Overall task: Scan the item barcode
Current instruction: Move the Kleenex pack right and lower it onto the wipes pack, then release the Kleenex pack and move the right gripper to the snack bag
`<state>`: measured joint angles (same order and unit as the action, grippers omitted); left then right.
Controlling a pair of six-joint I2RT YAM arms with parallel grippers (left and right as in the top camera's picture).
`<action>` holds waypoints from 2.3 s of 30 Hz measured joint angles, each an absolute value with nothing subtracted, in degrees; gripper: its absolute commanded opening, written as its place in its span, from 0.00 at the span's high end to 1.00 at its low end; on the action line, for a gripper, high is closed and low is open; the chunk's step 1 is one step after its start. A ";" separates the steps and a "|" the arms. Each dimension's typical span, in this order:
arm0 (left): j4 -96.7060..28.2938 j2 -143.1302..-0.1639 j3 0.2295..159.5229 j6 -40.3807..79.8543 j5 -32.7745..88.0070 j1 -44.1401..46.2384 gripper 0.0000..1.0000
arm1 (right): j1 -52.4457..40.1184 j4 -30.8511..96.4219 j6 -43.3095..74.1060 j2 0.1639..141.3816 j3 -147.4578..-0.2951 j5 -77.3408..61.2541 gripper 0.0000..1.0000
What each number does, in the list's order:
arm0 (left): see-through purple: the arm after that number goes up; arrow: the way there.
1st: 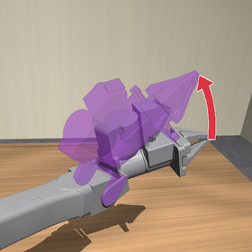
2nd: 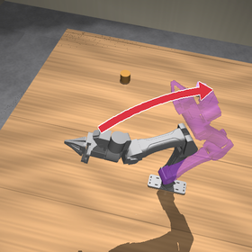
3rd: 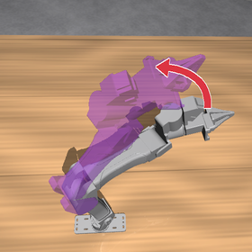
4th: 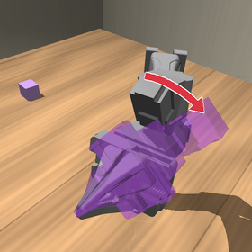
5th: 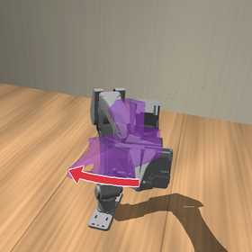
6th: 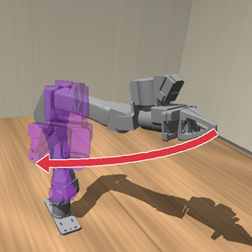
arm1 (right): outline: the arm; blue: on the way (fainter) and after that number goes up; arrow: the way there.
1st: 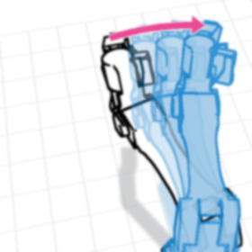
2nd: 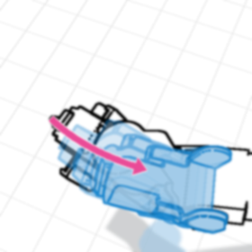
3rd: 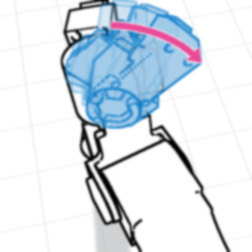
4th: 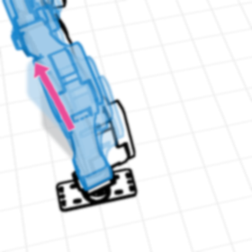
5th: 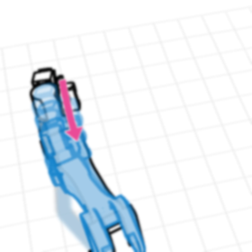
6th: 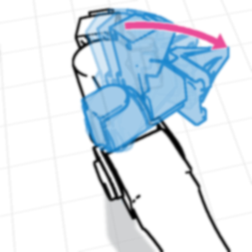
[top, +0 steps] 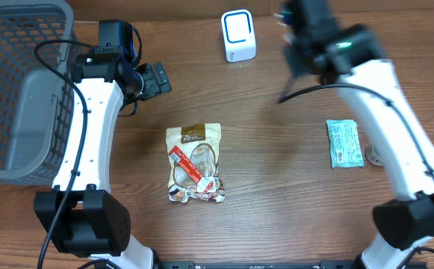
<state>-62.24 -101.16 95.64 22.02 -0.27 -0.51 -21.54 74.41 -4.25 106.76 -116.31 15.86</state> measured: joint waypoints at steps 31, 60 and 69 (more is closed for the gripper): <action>-62.28 -101.16 95.64 22.00 -0.27 -0.51 0.00 | -2.72 73.43 4.97 109.80 -84.51 5.43 0.56; -62.28 -101.16 95.64 22.02 -0.27 -0.51 0.00 | -33.69 51.20 3.53 109.86 -84.53 -28.27 0.56; -62.28 -101.16 95.64 22.00 -0.27 -0.51 0.00 | -46.81 48.82 7.75 110.37 -84.53 -20.97 0.59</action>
<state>-62.28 -101.16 95.64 22.00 -0.27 -0.51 -46.81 48.82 7.75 110.37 -84.53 -20.97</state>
